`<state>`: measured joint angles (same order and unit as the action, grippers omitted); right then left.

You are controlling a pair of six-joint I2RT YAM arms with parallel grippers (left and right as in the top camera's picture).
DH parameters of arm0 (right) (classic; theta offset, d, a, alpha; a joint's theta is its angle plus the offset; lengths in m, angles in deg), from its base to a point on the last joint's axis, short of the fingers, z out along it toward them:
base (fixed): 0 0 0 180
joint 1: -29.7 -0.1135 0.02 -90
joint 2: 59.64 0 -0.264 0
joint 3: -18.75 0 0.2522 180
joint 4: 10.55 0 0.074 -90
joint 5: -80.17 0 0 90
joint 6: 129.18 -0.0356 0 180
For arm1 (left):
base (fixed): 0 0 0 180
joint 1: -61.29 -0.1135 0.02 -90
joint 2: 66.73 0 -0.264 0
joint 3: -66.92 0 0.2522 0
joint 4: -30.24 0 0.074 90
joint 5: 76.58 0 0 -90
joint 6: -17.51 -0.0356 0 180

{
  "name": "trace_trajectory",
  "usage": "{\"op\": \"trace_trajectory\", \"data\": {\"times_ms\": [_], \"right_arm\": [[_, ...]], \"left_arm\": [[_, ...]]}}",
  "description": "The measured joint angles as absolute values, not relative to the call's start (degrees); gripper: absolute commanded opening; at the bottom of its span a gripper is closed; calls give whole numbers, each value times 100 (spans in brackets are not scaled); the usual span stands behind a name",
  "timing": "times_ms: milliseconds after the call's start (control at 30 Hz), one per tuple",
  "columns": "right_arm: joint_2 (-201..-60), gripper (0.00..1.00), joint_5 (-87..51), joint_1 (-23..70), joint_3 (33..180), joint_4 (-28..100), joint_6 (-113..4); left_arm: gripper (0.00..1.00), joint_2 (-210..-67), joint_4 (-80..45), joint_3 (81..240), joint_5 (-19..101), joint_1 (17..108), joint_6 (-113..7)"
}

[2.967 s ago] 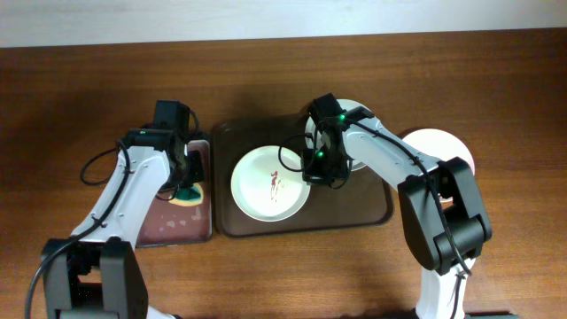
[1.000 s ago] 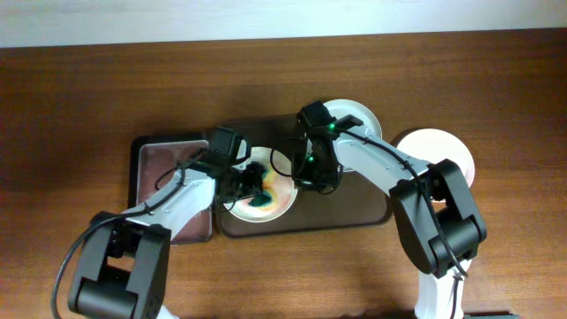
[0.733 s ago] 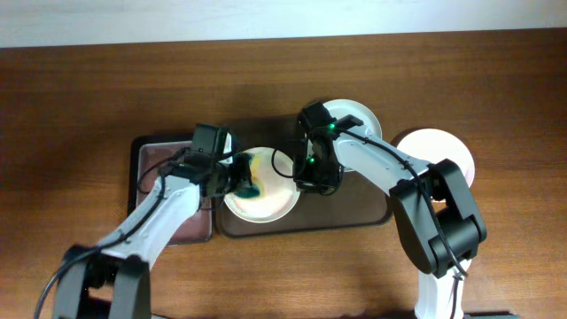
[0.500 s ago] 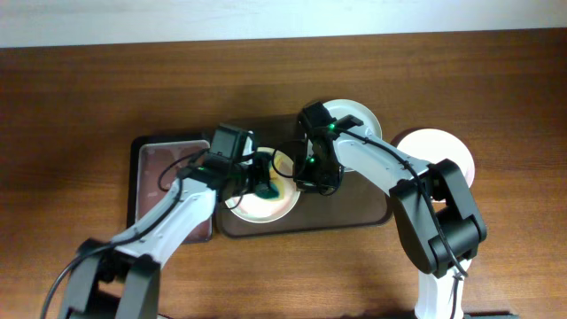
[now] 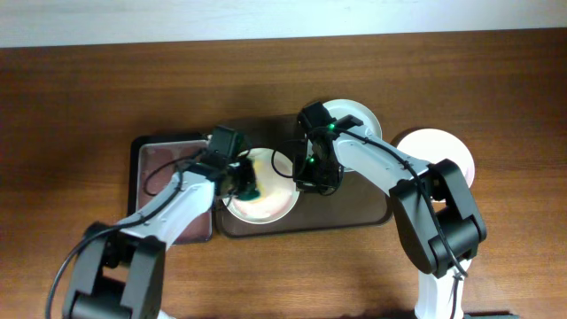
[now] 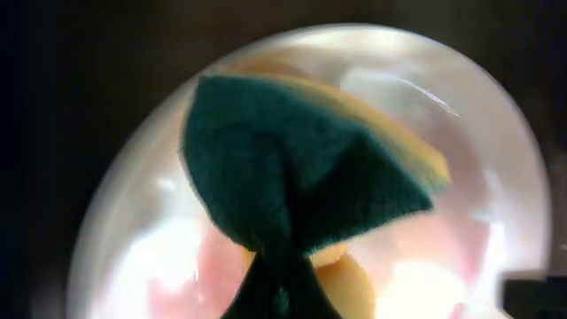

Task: Clean dirty plates on tray and stack at the side
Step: 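Scrub the plate with the sponge in the left gripper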

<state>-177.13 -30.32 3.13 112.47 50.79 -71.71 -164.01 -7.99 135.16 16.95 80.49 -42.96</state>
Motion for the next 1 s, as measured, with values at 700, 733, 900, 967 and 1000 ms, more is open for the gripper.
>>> {"op": "trace_trajectory", "data": {"times_ms": [700, 733, 900, 967, 1000], "right_arm": [[-17713, 20, -3028, 313, 11247, 5135, -7169], [-17713, 20, -3028, 313, 11247, 5148, -7169], [-17713, 20, -3054, 307, 11247, 5146, -7171], [-17713, 27, -3052, 307, 11247, 5207, -7173], [-17713, 35, -3045, 307, 11247, 5295, -7191]], "left_arm": [[0, -16650, -318, 13459, 2836, 8283, -4593], [0, -16650, -412, 13477, 2665, 8279, -4595], [0, -16606, -1050, 13641, 1697, 8253, -4602], [0, -16508, -1443, 13772, 1391, 8159, -4689], [0, -16453, -1616, 13826, 1308, 8130, -4750]]}}
